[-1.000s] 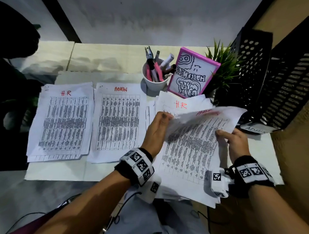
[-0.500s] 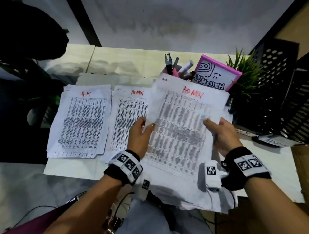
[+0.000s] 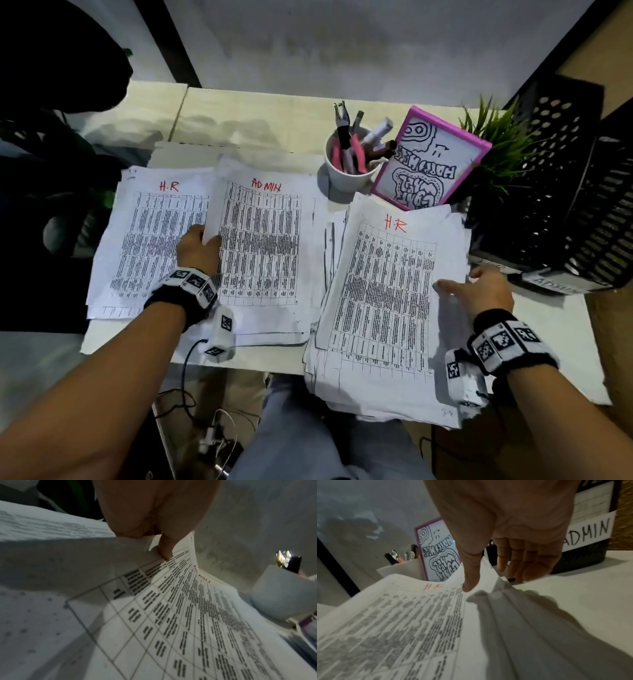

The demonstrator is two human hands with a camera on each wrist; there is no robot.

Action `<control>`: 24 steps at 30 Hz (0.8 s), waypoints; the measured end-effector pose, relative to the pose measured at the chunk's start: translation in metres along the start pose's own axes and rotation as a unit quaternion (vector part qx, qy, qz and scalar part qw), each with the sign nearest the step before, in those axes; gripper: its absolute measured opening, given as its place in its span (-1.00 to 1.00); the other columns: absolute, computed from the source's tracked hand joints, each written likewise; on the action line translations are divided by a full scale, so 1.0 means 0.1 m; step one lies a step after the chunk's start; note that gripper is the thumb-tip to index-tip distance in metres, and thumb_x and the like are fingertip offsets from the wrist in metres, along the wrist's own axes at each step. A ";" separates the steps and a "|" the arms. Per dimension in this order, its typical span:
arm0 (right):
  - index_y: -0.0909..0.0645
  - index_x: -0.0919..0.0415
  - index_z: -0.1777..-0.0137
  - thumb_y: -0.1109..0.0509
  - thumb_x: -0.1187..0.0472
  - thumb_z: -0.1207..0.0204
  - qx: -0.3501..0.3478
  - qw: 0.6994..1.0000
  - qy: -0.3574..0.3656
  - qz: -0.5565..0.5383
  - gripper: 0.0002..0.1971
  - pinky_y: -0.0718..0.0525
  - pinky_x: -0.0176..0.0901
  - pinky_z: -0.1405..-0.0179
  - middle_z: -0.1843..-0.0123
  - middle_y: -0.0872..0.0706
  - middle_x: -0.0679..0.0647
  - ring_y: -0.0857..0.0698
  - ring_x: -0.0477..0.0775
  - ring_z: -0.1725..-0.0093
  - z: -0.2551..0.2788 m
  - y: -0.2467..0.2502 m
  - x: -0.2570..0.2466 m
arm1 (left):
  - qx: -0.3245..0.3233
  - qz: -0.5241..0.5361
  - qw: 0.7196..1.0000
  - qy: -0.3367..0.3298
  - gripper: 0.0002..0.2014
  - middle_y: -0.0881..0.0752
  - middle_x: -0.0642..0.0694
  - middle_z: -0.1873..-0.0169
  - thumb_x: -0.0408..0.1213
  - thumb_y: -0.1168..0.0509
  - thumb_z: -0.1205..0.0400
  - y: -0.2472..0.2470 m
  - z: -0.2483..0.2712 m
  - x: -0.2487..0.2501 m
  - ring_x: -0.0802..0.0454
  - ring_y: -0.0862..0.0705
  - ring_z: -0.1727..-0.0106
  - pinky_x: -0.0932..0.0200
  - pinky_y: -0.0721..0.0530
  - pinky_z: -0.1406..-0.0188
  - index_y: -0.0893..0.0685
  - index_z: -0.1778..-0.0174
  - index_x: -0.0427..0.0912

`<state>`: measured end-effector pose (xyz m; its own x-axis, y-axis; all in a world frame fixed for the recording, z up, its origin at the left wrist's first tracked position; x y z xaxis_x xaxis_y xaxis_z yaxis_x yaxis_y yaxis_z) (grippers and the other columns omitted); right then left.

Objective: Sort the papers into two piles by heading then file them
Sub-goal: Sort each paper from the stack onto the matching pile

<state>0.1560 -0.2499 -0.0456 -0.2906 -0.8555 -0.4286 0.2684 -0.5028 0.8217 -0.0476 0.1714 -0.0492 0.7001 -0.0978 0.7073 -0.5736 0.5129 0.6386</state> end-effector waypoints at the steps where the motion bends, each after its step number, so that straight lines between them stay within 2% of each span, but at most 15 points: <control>1: -0.54 0.33 -0.06 -0.71 0.06 -0.18 0.000 1.000 -0.002 -0.002 -0.42 -0.50 -0.10 0.15 0.07 -0.60 0.16 -0.60 0.18 0.09 0.01 0.00 0.01 | -0.011 -0.004 1.000 0.004 -0.75 -0.70 -0.29 0.03 -0.32 -0.29 -0.63 -0.05 0.02 -0.01 -0.22 -0.70 0.13 -0.05 -0.73 0.12 -0.58 -0.20 -0.32; 2: -0.55 0.34 -0.06 -0.71 0.08 -0.19 0.001 1.000 -0.004 -0.010 -0.44 -0.50 -0.11 0.14 0.05 -0.61 0.17 -0.61 0.19 0.08 0.01 -0.01 0.03 | -0.019 -0.011 1.000 0.005 -0.75 -0.70 -0.30 0.05 -0.33 -0.31 -0.62 -0.09 0.04 -0.01 -0.19 -0.69 0.23 0.03 -0.75 0.26 -0.57 -0.19 -0.32; 4: -0.57 0.35 0.00 -0.69 0.14 -0.22 0.011 0.999 -0.009 -0.044 -0.53 -0.47 -0.15 0.18 0.05 -0.64 0.21 -0.62 0.19 0.11 0.02 -0.03 0.04 | -0.031 -0.029 0.999 0.008 -0.71 -0.66 -0.26 0.13 -0.39 -0.34 -0.59 -0.17 0.10 -0.02 -0.09 -0.61 0.42 0.25 -0.61 0.57 -0.54 -0.21 -0.34; 5: -0.58 0.34 0.04 -0.68 0.17 -0.22 0.021 0.998 -0.013 -0.065 -0.57 -0.48 -0.16 0.20 0.07 -0.66 0.23 -0.64 0.18 0.14 0.02 -0.04 0.06 | -0.033 -0.038 0.999 0.006 -0.66 -0.63 -0.24 0.12 -0.42 -0.36 -0.57 -0.21 0.14 -0.02 -0.07 -0.58 0.42 0.27 -0.53 0.59 -0.51 -0.25 -0.36; 7: -0.59 0.33 0.10 -0.67 0.23 -0.22 0.040 0.994 -0.016 -0.098 -0.63 -0.51 -0.16 0.21 0.13 -0.68 0.24 -0.66 0.19 0.18 0.02 -0.06 0.07 | -0.034 -0.044 0.998 0.007 -0.52 -0.61 -0.25 0.03 -0.46 -0.40 -0.53 -0.26 0.19 -0.05 -0.11 -0.58 0.31 0.23 -0.53 0.42 -0.43 -0.35 -0.34; 10: -0.55 0.26 0.26 -0.63 0.30 -0.27 0.058 0.992 -0.014 -0.111 -0.75 -0.53 -0.15 0.23 0.20 -0.68 0.23 -0.64 0.17 0.25 0.00 -0.08 0.08 | -0.028 -0.031 0.999 0.011 -0.31 -0.61 -0.32 -0.24 -0.45 -0.46 -0.49 -0.32 0.25 -0.09 -0.21 -0.62 -0.03 0.13 -0.55 0.04 -0.32 -0.51 -0.27; 12: -0.51 0.21 0.39 -0.60 0.32 -0.28 0.067 0.991 -0.007 -0.113 -0.73 -0.52 -0.15 0.24 0.24 -0.70 0.26 -0.63 0.19 0.27 -0.02 -0.08 0.12 | -0.025 -0.023 0.999 0.010 -0.23 -0.50 -0.29 -0.40 -0.46 -0.46 -0.49 -0.35 0.26 -0.09 -0.22 -0.57 -0.26 0.11 -0.52 -0.17 -0.23 -0.58 -0.26; 13: -0.54 0.19 0.42 -0.59 0.32 -0.28 0.072 0.991 0.002 -0.110 -0.75 -0.52 -0.16 0.23 0.24 -0.71 0.26 -0.65 0.21 0.25 -0.03 -0.07 0.14 | -0.026 -0.029 0.999 0.009 -0.17 -0.41 -0.27 -0.49 -0.45 -0.47 -0.49 -0.35 0.25 -0.09 -0.22 -0.47 -0.41 0.07 -0.45 -0.33 -0.17 -0.62 -0.26; 15: -0.67 0.20 0.35 -0.59 0.32 -0.29 0.078 0.991 0.021 -0.104 -0.87 -0.55 -0.17 0.16 0.21 -0.75 0.24 -0.71 0.24 0.17 -0.04 -0.03 0.17 | -0.012 -0.100 0.995 -0.008 -0.07 -0.23 -0.29 -0.59 -0.37 -0.49 -0.48 -0.35 0.23 -0.08 -0.25 -0.22 -0.59 -0.07 -0.25 -0.53 -0.04 -0.66 -0.26; 17: -0.77 0.25 0.16 -0.56 0.32 -0.33 0.080 0.990 0.048 -0.103 -0.91 -0.60 -0.16 0.06 0.17 -0.79 0.20 -0.73 0.23 0.10 -0.04 0.02 0.21 | 0.018 -0.172 0.984 -0.037 -0.03 -0.16 -0.34 -0.60 -0.28 -0.50 -0.46 -0.36 0.23 -0.03 -0.32 -0.12 -0.61 -0.17 -0.14 -0.57 -0.01 -0.65 -0.27; 20: -0.76 0.22 -0.06 -0.45 0.33 -0.44 0.080 0.986 0.093 -0.113 -0.80 -0.63 -0.15 -0.07 0.12 -0.81 0.20 -0.74 0.20 0.04 -0.03 0.08 0.28 | 0.037 -0.110 0.987 -0.115 -0.17 -0.23 -0.32 -0.56 -0.27 -0.45 -0.51 -0.47 0.35 0.21 -0.35 -0.20 -0.57 -0.20 -0.18 -0.59 -0.13 -0.62 -0.26; 21: -0.74 0.17 -0.11 -0.41 0.33 -0.47 0.075 0.984 0.111 -0.116 -0.76 -0.65 -0.08 -0.12 0.11 -0.81 0.19 -0.74 0.21 0.02 -0.02 0.08 0.28 | 0.036 -0.071 0.983 -0.165 -0.27 -0.31 -0.32 -0.50 -0.30 -0.43 -0.53 -0.53 0.43 0.33 -0.30 -0.30 -0.52 -0.10 -0.28 -0.57 -0.23 -0.57 -0.29; 22: -0.72 0.12 -0.15 -0.38 0.33 -0.49 0.069 0.983 0.129 -0.114 -0.74 -0.66 0.01 -0.16 0.10 -0.81 0.17 -0.73 0.23 0.01 -0.02 0.07 0.29 | 0.028 -0.029 0.976 -0.214 -0.39 -0.39 -0.31 -0.43 -0.34 -0.40 -0.55 -0.61 0.50 0.46 -0.19 -0.40 -0.44 0.11 -0.38 -0.49 -0.34 -0.51 -0.31; 23: -0.70 0.09 -0.19 -0.36 0.33 -0.51 0.062 0.982 0.143 -0.106 -0.72 -0.66 0.08 -0.18 0.08 -0.82 0.17 -0.72 0.24 -0.01 0.01 0.08 0.27 | 0.009 0.008 0.969 -0.246 -0.51 -0.47 -0.29 -0.35 -0.39 -0.36 -0.57 -0.69 0.60 0.60 -0.08 -0.48 -0.33 0.30 -0.47 -0.34 -0.43 -0.43 -0.32; 24: -0.69 0.09 -0.21 -0.35 0.34 -0.53 0.056 0.981 0.157 -0.104 -0.71 -0.65 0.11 -0.20 0.06 -0.82 0.17 -0.72 0.24 -0.02 0.01 0.07 0.26 | -0.018 0.038 0.964 -0.264 -0.62 -0.53 -0.25 -0.27 -0.41 -0.33 -0.59 -0.78 0.68 0.73 -0.01 -0.54 -0.22 0.34 -0.56 -0.18 -0.52 -0.35 -0.31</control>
<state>0.1492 -0.2753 -0.0501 -0.0262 -0.7411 -0.6709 0.1265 -0.6682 0.7331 0.0193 0.0661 -0.0274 0.3371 -0.4746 0.8131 -0.5935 0.5633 0.5749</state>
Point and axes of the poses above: each hand's wrist, its own z-axis away from the middle knuckle, its own y-axis out of the back of the hand, x = y × z, the point moved 3 cm from there along -z, towards the middle knuckle
